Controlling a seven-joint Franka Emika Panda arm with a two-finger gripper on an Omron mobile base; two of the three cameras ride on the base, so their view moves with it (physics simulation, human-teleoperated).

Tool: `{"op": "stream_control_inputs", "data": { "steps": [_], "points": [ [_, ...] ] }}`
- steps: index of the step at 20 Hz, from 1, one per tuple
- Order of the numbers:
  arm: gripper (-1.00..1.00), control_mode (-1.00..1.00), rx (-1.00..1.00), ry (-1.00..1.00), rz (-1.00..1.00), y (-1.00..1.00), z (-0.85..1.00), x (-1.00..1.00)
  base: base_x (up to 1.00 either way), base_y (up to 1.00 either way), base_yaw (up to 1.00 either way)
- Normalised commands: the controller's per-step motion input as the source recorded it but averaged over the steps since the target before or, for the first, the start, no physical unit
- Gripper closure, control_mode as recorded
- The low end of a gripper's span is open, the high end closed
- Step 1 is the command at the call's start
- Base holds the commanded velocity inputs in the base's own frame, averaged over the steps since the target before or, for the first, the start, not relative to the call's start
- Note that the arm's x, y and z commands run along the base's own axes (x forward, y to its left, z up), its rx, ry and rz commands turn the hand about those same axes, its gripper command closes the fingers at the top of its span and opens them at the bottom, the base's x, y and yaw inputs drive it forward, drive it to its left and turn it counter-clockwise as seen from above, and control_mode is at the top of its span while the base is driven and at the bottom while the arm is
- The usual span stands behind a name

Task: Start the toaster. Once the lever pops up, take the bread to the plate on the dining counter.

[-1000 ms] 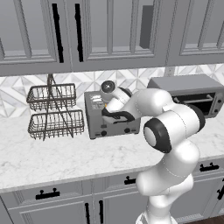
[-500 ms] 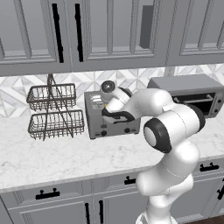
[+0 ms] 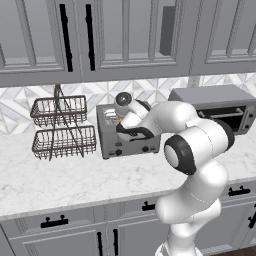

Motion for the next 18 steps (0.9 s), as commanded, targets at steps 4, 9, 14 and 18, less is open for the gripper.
{"op": "stream_control_inputs", "data": {
  "steps": [4,9,14,18],
  "points": [
    [-1.0,-1.0,0.0,0.0,0.0,0.0,0.0,0.0,0.0,0.0,0.0],
    [-1.0,-1.0,0.0,0.0,0.0,0.0,0.0,0.0,0.0,0.0,0.0],
    [-1.0,-1.0,0.0,0.0,0.0,0.0,0.0,0.0,0.0,0.0,0.0],
    [-1.0,-1.0,0.0,0.0,0.0,0.0,0.0,0.0,0.0,0.0,0.0]
  ]
}}
